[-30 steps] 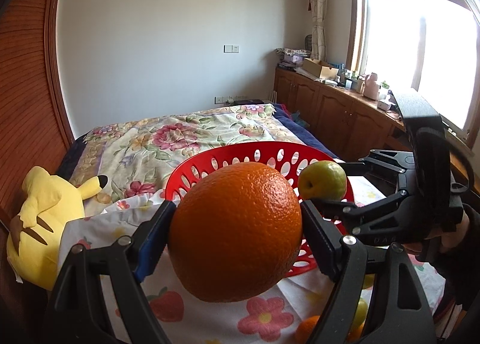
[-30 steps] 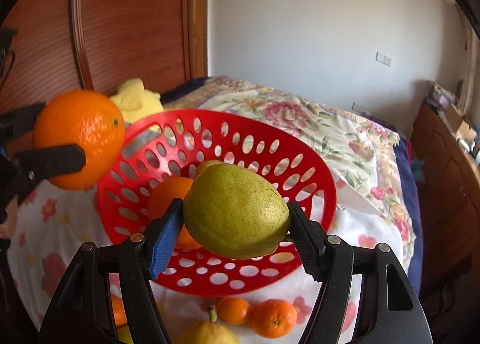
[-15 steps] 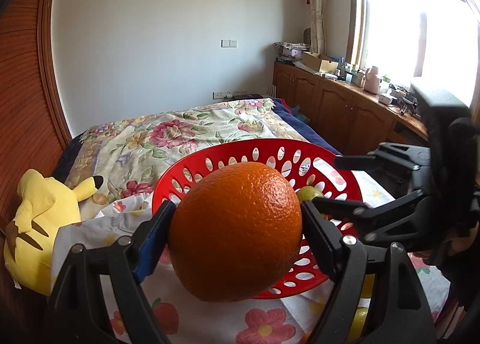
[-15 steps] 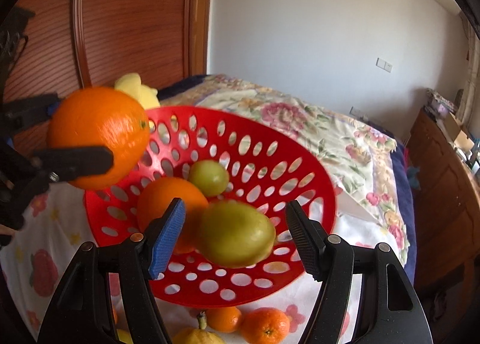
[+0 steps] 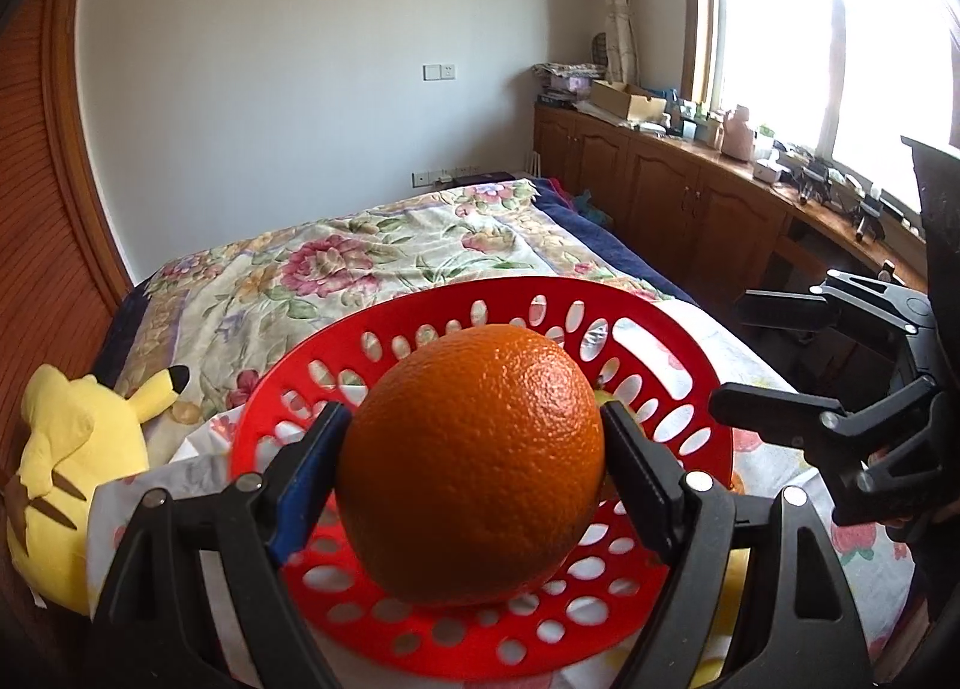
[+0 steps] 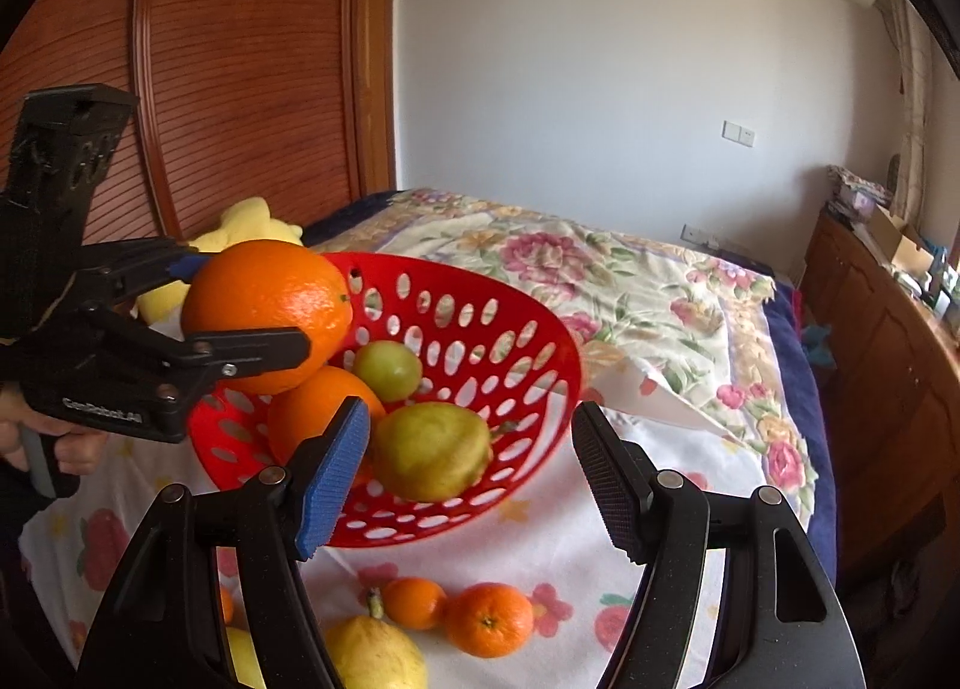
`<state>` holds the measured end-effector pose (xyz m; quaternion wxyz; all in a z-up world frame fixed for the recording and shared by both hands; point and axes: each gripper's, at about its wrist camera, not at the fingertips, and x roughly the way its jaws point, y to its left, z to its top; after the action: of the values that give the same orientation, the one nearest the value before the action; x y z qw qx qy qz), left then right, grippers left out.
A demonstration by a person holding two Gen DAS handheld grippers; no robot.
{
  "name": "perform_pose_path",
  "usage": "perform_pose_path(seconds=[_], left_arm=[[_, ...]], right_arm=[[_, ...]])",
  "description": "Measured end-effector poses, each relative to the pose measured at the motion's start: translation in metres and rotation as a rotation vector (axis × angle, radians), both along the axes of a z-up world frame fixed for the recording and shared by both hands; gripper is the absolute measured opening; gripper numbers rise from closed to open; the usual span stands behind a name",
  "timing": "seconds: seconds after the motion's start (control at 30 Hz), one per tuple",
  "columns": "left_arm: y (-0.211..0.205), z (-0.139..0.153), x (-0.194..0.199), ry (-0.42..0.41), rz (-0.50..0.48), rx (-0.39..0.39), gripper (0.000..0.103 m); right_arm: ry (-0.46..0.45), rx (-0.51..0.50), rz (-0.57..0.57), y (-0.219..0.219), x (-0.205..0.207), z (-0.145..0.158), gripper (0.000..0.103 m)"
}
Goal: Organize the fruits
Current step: 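Carry both fruits over the red basket and release them inside, then withdraw both tools, reaching the right tool to a yellow pomelo while the left approaches a mandarin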
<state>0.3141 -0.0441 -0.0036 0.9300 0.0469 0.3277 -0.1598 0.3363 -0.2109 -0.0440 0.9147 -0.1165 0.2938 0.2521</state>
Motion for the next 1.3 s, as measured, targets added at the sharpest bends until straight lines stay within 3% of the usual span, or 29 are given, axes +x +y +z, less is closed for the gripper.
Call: perform_pose_path(seconds=[0.53,0.67,0.93,1.3], left_arm=[[-0.038,-0.009,0.047,0.112,0.020,0.126,0.083],[-0.040,-0.009,0.050,0.126,0.034,0.122,0.083],[-0.040,0.007,0.044,0.067,0.041,0.109,0.084],[-0.016,0.015,-0.024,-0.028,0.008,-0.021,0.084]], right_arm=[[0.019,0.062,-0.057,-0.049,0.010,-0.010,0.072],[0.022,0.063,-0.066,-0.054,0.008,-0.011,0.072],[0.017,0.064,-0.070,-0.056,-0.001,-0.011,0.073],[0.038,0.081,-0.081,-0.055,-0.024,-0.014,0.073]])
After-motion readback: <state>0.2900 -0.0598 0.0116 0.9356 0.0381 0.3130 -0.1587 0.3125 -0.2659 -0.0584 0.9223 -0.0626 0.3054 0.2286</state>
